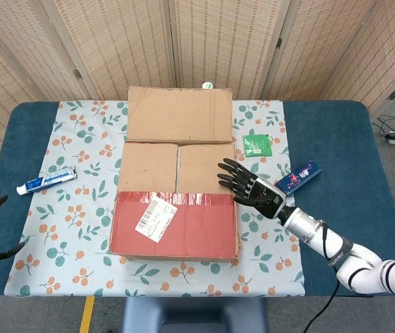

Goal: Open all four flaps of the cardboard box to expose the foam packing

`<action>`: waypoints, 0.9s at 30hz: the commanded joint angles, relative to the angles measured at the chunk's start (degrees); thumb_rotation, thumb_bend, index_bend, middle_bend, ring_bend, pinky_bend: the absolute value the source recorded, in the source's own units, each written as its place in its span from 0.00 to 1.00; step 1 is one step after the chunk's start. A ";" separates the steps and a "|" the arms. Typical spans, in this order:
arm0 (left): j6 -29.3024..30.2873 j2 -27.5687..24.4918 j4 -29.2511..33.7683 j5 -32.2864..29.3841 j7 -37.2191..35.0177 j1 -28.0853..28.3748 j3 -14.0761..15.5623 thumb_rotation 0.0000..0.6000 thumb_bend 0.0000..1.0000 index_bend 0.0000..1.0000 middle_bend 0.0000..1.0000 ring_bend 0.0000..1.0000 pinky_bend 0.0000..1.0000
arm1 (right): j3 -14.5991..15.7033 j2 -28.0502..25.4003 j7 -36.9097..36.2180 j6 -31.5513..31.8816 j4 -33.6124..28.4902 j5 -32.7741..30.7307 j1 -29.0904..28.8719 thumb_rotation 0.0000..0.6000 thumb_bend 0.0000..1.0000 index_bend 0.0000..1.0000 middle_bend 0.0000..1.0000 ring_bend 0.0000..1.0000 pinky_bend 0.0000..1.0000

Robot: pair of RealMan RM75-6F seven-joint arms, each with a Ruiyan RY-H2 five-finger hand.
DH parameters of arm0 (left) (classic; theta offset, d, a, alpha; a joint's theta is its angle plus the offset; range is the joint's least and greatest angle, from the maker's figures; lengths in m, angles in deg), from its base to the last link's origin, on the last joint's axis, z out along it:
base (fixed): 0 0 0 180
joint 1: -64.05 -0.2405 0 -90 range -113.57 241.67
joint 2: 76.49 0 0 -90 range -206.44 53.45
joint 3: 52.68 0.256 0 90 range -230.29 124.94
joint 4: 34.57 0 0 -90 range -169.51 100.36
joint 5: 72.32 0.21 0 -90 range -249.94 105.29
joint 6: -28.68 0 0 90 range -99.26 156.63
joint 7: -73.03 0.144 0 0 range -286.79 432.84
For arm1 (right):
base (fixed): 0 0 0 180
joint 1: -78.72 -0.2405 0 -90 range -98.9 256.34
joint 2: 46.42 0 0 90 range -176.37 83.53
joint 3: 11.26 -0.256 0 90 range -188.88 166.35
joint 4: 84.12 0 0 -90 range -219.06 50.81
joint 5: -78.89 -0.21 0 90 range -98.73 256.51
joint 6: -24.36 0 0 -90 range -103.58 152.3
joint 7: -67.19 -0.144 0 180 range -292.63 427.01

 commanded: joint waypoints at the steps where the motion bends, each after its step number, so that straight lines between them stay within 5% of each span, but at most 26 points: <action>1: 0.01 0.04 0.05 0.10 0.14 0.04 0.04 1.00 0.21 0.00 0.00 0.00 0.00 | 0.57 0.65 -0.92 1.24 -0.09 0.59 0.68 1.00 0.25 0.00 0.00 0.06 0.00; 27: 0.39 0.51 1.48 1.16 3.77 0.70 0.20 1.00 0.21 0.00 0.00 0.00 0.00 | 3.55 1.48 -5.26 8.34 -0.56 4.76 2.03 1.00 0.25 0.00 0.00 0.03 0.05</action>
